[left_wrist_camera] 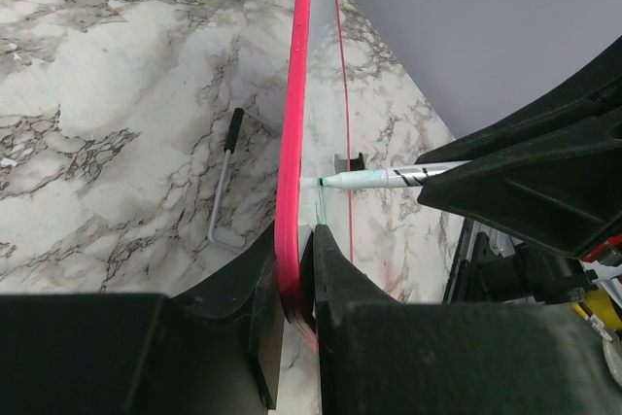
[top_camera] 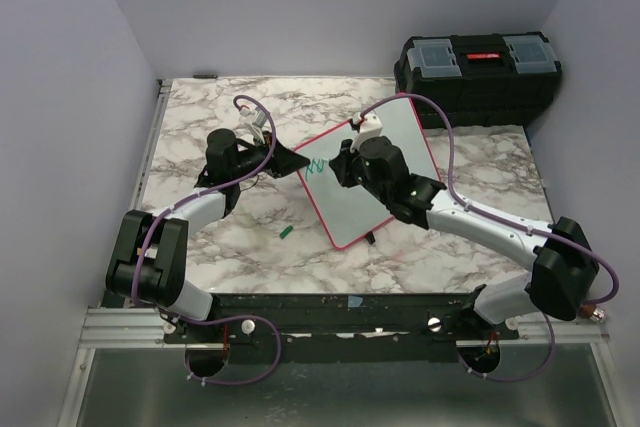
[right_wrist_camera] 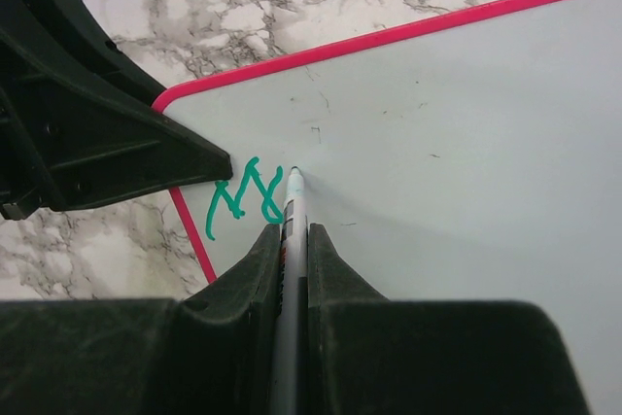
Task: Write a sentence on the whiteboard
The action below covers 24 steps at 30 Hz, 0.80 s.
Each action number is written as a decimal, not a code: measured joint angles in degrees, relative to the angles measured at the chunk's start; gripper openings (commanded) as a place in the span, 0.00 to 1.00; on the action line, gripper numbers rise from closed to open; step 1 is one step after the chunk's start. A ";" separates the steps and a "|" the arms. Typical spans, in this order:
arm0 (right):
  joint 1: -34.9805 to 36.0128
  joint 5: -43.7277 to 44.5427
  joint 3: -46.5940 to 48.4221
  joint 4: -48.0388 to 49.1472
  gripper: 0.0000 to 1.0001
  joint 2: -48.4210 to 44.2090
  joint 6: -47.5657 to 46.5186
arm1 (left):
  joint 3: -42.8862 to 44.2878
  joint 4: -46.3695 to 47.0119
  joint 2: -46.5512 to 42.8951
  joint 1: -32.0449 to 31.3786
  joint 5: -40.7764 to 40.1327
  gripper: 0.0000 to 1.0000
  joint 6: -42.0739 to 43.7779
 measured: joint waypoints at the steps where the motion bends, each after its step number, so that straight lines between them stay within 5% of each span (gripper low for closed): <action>1: 0.00 -0.11 0.07 0.04 0.01 0.02 -0.20 | 0.00 0.00 0.00 0.00 0.00 0.00 0.00; 24: -0.39 -2.01 -1.01 0.48 0.01 -2.89 -2.84 | 0.35 0.09 0.00 -0.28 0.20 0.00 0.35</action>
